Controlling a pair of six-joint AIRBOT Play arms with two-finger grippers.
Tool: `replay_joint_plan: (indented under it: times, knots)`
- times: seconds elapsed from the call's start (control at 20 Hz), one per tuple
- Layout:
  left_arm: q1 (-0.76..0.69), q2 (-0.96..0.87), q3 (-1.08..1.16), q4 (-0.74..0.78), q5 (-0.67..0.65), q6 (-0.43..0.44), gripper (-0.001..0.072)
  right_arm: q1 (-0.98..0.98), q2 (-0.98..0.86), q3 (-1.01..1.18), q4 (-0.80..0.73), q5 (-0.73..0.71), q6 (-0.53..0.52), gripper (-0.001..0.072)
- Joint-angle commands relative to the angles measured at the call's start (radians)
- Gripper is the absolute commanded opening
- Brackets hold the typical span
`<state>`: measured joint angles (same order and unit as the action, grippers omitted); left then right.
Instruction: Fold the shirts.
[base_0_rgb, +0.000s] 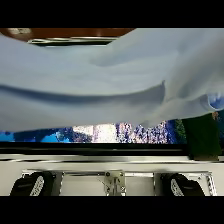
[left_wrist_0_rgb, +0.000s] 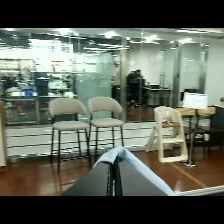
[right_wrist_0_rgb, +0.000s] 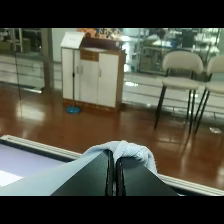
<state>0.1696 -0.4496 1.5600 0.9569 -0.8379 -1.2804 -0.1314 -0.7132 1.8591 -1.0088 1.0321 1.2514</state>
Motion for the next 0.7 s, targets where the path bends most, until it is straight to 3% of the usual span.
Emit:
replay_joint_plan:
  times: [0.0, 0.2, 0.4, 0.55, 0.65]
  knots:
    - [0.0, 0.053, 0.065, 0.259, -0.186, -0.151, 0.0032, 0.0, 0.088, 0.028, -0.095, 0.056, 0.096, 0.0065]
    - [0.0, 0.075, 0.06, 0.357, -0.45, -0.173, 0.0032, -0.001, 0.118, 0.028, -0.222, 0.335, 0.15, 0.0065]
    - [0.0, 0.07, -0.081, 0.389, -0.58, -0.172, 0.0032, -0.001, 0.022, 0.001, -0.241, 0.694, 0.201, 0.0065]
    - [0.0, 0.045, -0.266, 0.469, -0.578, -0.173, 0.0033, 0.0, -0.082, -0.14, -0.239, 0.702, 0.223, 0.0065]
    - [0.0, -0.023, -0.364, 0.446, -0.54, -0.173, 0.0033, 0.0, -0.153, -0.278, -0.174, 0.585, 0.222, 0.0065]
